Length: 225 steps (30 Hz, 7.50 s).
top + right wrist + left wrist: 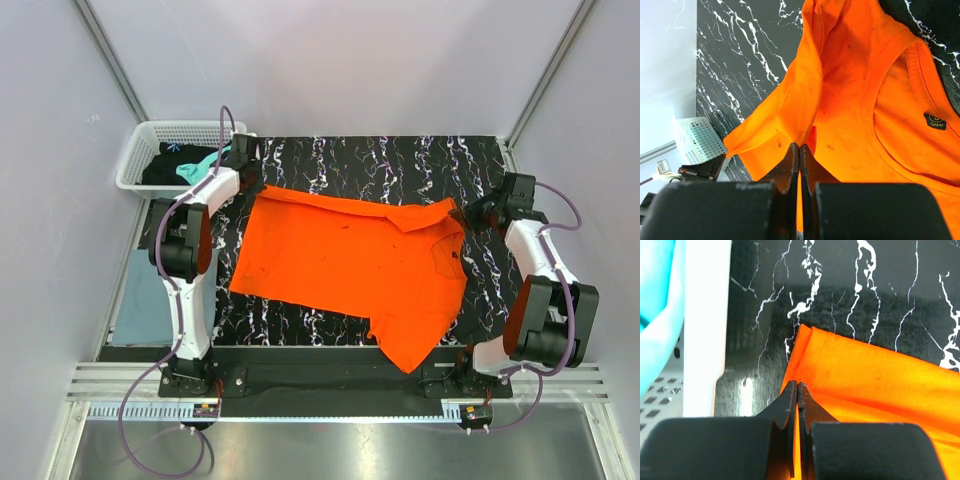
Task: Fold and stack the t-shirts
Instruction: Fold the tshirt
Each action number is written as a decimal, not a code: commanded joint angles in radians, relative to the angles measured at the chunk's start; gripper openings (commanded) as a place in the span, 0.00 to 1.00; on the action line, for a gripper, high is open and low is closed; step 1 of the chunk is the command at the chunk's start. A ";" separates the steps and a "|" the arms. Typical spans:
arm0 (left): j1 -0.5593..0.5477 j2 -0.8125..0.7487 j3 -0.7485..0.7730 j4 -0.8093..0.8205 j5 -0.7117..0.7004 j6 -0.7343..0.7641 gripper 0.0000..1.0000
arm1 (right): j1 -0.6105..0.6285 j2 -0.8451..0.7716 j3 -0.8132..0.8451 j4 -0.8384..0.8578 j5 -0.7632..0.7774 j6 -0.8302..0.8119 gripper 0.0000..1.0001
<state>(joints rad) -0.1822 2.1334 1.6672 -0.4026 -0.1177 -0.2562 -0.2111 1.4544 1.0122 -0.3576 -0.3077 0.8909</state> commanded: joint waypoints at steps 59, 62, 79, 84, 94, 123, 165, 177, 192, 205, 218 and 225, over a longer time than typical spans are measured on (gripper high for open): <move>0.010 -0.043 -0.037 -0.150 -0.071 -0.055 0.00 | -0.004 -0.126 -0.109 -0.064 0.001 -0.027 0.00; 0.010 -0.036 -0.032 -0.154 -0.066 -0.058 0.00 | -0.004 -0.135 -0.126 -0.064 0.009 -0.029 0.00; 0.009 -0.024 -0.055 -0.154 -0.050 -0.060 0.00 | -0.004 -0.098 -0.167 -0.064 0.047 -0.043 0.00; 0.010 -0.033 -0.075 -0.160 -0.040 -0.064 0.00 | -0.005 -0.069 -0.166 -0.064 0.062 -0.087 0.04; 0.003 -0.193 -0.089 -0.292 -0.099 -0.167 0.46 | -0.005 -0.094 -0.179 -0.191 0.074 -0.191 0.15; -0.097 -0.012 0.075 -0.157 0.148 -0.118 0.43 | -0.011 0.395 0.342 -0.170 0.088 -0.392 0.54; -0.051 -0.076 0.026 -0.191 0.234 -0.176 0.48 | -0.042 0.394 0.482 -0.348 0.335 -0.449 0.58; -0.149 -0.227 -0.173 -0.191 0.266 -0.141 0.47 | 0.081 0.153 0.149 -0.322 0.036 -0.380 0.61; -0.307 -0.280 -0.231 -0.185 0.389 -0.179 0.46 | 0.349 0.211 0.062 -0.255 0.027 -0.425 0.18; -0.306 -0.429 -0.359 -0.185 0.398 -0.147 0.46 | 0.449 0.241 -0.014 -0.080 0.191 -0.296 0.08; -0.289 -0.472 -0.373 -0.203 0.382 -0.098 0.46 | 0.447 0.322 0.092 -0.072 0.277 -0.302 0.09; -0.229 -0.490 -0.369 -0.212 0.386 -0.101 0.46 | 0.441 0.351 0.175 -0.078 0.335 -0.328 0.12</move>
<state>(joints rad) -0.4393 1.6939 1.2987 -0.6163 0.2546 -0.3702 0.2352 1.7832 1.1149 -0.4595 -0.0353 0.5808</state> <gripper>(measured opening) 0.459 0.111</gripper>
